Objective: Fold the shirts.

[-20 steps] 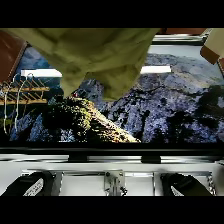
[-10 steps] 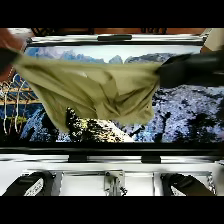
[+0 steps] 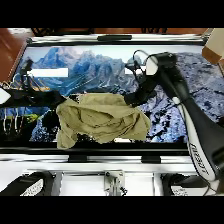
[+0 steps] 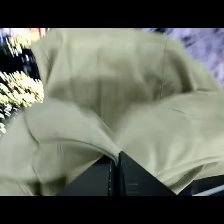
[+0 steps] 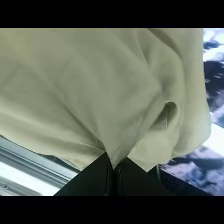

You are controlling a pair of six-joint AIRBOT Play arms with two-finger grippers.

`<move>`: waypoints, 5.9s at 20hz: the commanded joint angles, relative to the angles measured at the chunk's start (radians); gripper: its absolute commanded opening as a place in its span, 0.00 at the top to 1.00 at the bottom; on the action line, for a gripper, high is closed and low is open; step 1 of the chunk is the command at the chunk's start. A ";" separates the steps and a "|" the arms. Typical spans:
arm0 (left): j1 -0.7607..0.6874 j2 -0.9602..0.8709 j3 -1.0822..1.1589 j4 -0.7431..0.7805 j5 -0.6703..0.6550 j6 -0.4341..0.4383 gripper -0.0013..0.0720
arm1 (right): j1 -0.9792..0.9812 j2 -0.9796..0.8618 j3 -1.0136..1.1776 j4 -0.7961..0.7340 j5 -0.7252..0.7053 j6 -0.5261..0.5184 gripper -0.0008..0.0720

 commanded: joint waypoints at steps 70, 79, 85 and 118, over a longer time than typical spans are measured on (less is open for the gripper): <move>0.346 -0.029 0.198 0.380 -0.322 0.064 0.05 | 0.413 0.179 -0.076 0.119 -0.107 0.040 0.90; 0.354 0.111 0.042 0.684 -0.383 -0.077 0.07 | 0.414 0.179 -0.076 0.120 -0.108 0.049 0.90; 0.362 0.089 -0.002 0.750 -0.340 -0.074 0.07 | 0.414 0.179 -0.076 0.120 -0.122 0.052 0.90; 0.372 0.063 -0.002 0.746 -0.314 -0.074 0.07 | 0.414 0.179 -0.076 0.120 -0.129 0.070 0.90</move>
